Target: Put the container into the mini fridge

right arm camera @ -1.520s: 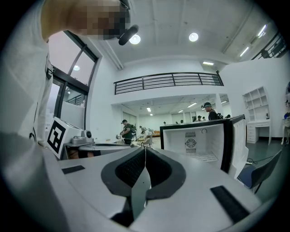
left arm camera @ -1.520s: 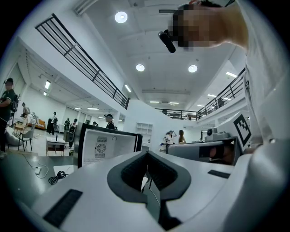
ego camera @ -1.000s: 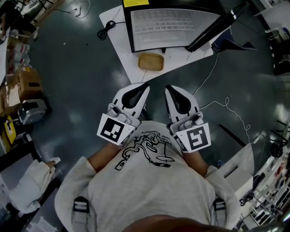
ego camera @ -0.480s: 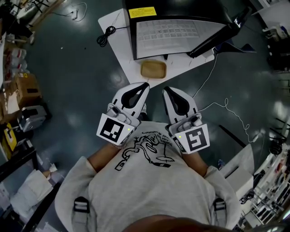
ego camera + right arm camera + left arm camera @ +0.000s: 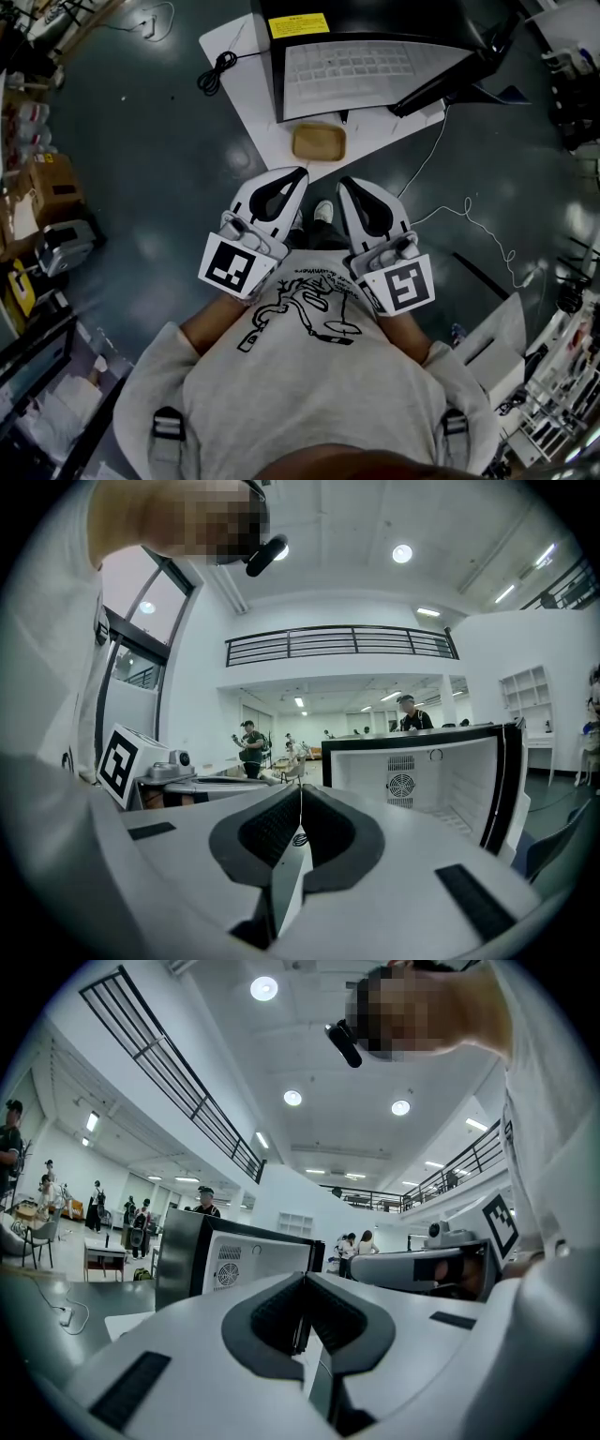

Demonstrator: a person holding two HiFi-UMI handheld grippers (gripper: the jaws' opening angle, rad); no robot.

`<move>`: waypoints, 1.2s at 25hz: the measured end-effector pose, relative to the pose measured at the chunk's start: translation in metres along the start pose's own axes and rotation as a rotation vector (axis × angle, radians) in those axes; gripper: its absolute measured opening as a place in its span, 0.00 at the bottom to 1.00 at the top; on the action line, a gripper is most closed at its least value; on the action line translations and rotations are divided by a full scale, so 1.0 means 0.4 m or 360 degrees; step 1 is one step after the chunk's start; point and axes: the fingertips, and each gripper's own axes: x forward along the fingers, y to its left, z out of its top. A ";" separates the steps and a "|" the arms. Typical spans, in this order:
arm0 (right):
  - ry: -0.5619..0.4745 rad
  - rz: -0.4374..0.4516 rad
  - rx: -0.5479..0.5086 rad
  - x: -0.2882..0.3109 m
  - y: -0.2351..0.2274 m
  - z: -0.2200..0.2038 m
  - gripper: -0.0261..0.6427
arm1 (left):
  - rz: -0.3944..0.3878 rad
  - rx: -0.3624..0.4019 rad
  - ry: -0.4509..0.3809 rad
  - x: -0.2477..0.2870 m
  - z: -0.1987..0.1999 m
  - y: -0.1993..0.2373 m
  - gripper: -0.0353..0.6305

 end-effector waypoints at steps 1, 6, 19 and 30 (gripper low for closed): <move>0.0003 -0.0001 0.0000 0.001 0.000 -0.001 0.08 | 0.0001 -0.0002 0.0001 0.000 -0.001 0.002 0.08; 0.0003 -0.0004 -0.0003 0.006 -0.007 -0.002 0.08 | 0.0009 0.0000 0.0007 0.001 -0.002 0.009 0.08; -0.0006 -0.0026 0.0013 0.006 -0.074 -0.004 0.08 | 0.0011 0.0026 0.0043 0.057 -0.010 0.007 0.08; 0.0021 -0.0031 0.0016 0.019 -0.188 -0.020 0.08 | 0.0061 0.0024 0.0119 0.152 -0.048 0.020 0.08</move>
